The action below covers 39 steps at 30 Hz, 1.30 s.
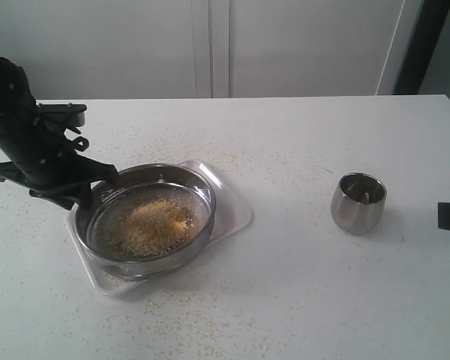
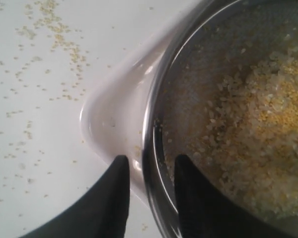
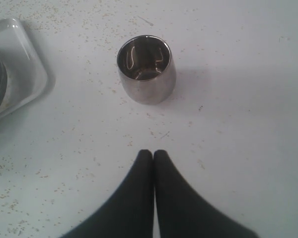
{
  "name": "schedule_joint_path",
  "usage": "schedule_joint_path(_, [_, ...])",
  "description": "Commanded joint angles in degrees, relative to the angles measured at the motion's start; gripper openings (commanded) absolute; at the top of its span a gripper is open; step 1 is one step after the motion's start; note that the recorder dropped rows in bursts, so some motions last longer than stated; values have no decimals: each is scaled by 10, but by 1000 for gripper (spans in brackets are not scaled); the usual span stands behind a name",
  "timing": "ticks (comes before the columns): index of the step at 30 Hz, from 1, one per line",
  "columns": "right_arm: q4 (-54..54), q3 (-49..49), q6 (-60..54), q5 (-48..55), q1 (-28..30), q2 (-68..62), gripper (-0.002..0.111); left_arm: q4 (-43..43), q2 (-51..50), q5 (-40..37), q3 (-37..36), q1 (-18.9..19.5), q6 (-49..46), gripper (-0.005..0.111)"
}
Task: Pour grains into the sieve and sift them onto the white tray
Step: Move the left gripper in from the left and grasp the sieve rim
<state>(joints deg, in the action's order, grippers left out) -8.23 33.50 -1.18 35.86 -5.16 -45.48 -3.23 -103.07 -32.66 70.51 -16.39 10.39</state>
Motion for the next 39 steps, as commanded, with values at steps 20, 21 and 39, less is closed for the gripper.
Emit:
schedule_joint_path(20, [3, -3, 1, -2, -1, 3, 0, -23, -59, 23, 2, -3, 4, 37])
schedule_joint_path(21, [3, -3, 1, -2, -1, 3, 0, -23, -59, 23, 2, -3, 4, 37])
schedule_joint_path(39, [3, -3, 1, -1, -1, 3, 0, -23, -67, 28, 2, -3, 4, 0])
